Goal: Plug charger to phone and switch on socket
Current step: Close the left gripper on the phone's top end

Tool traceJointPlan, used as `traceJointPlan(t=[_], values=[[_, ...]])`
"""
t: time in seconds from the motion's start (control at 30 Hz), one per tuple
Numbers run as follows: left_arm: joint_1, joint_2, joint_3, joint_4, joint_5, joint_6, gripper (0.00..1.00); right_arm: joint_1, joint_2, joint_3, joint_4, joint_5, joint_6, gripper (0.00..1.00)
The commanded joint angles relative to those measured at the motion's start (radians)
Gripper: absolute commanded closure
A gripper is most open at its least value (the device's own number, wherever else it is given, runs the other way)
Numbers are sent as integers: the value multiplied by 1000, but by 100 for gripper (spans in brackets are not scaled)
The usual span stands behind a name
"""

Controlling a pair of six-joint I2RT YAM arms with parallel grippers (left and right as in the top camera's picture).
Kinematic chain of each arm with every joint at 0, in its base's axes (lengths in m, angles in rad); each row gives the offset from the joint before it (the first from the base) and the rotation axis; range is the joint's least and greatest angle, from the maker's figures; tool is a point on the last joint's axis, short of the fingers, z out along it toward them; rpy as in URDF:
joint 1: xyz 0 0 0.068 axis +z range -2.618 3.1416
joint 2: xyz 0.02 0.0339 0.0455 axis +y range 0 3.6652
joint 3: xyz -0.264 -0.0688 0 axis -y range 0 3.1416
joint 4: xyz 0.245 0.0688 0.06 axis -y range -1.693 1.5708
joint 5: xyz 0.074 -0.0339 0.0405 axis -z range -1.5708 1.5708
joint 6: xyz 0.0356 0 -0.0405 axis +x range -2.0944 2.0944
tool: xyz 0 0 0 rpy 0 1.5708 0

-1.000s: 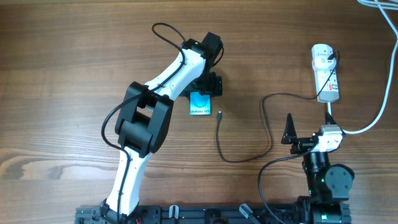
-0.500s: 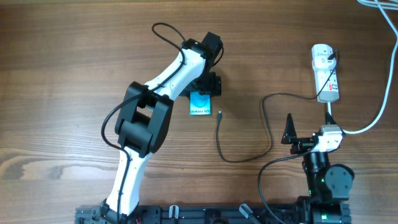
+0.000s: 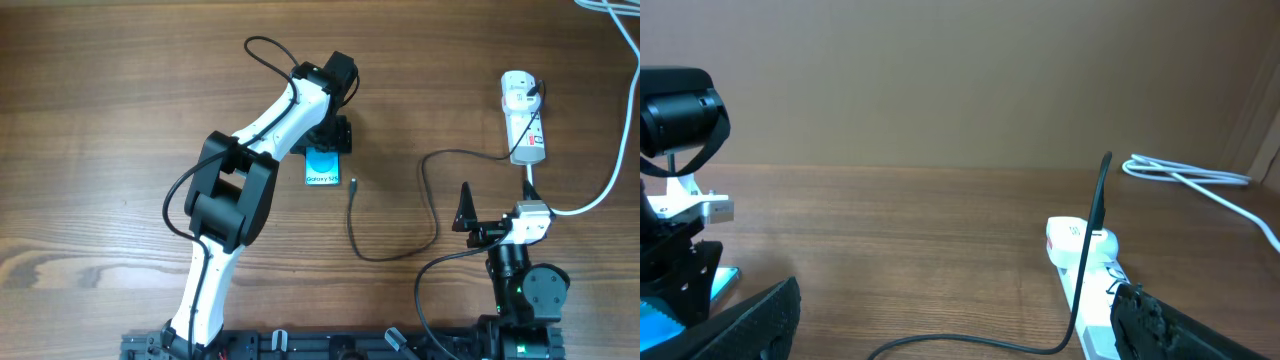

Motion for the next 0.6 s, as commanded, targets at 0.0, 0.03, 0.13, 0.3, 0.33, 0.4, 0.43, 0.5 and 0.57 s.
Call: traceJointPlan(t=[0.0, 0.03, 0.13, 0.3, 0.33, 0.4, 0.43, 0.5, 0.57], values=[[5, 21, -8, 3, 19, 5, 22, -2, -5, -1, 3, 16, -12, 0], [5, 21, -8, 3, 19, 5, 23, -2, -5, -1, 3, 16, -12, 0], [5, 21, -8, 3, 19, 5, 23, -2, -5, -1, 3, 16, -12, 0], [5, 20, -5, 2, 19, -3, 22, -2, -5, -1, 3, 16, -12, 0], [5, 18, -5, 3, 19, -3, 23, -2, -5, -1, 3, 16, -12, 0], [5, 13, -5, 3, 19, -3, 23, -2, -5, -1, 3, 16, -12, 0], [5, 10, -5, 3, 19, -3, 24, -2, -5, -1, 3, 16, -12, 0], [5, 2, -5, 3, 19, -3, 24, -2, -5, -1, 3, 16, -11, 0], [5, -6, -5, 3, 19, -3, 25, -2, -5, -1, 3, 16, -12, 0]])
